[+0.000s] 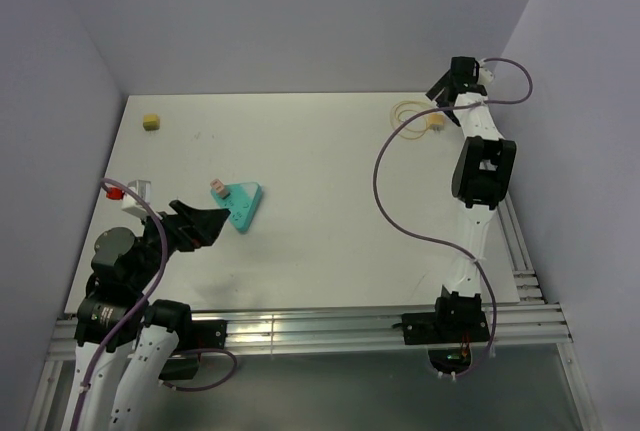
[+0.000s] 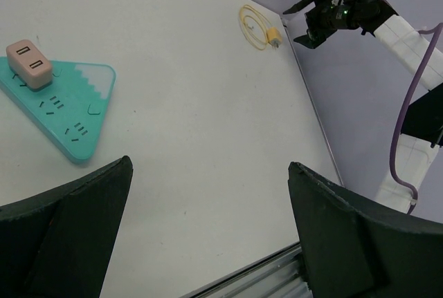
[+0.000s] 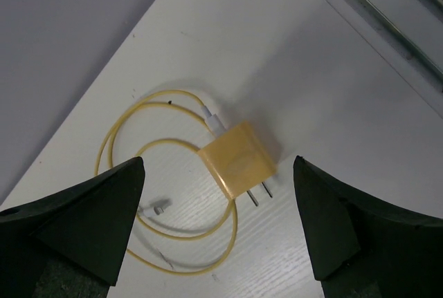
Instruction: Insert the plug
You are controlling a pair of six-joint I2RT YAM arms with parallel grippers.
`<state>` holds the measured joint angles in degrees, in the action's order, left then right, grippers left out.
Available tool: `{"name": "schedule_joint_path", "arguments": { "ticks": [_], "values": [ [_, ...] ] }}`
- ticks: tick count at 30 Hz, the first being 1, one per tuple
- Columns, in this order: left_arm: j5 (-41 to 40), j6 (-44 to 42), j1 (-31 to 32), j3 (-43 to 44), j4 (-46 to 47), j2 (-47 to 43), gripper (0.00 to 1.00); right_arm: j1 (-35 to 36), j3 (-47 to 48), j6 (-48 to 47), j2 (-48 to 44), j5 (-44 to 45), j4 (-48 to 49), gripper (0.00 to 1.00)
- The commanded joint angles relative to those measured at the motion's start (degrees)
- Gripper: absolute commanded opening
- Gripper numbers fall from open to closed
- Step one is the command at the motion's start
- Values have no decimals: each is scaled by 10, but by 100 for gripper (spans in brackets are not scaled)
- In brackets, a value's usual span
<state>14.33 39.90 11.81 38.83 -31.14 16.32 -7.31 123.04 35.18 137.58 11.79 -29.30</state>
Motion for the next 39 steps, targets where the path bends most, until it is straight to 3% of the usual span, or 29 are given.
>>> {"name": "schedule_joint_path", "arguments": {
  "ticks": [1,11,39],
  "values": [
    [12,-11,1,12,14,-2,99,-3,51,9,29,-38,-8,94],
    [17,-11,1,10,16,4,99,-18,67,60,61,-97,7,92],
    [31,-16,9,11,17,1,99,0,100,105,81,-90,-45,80]
  ]
}}
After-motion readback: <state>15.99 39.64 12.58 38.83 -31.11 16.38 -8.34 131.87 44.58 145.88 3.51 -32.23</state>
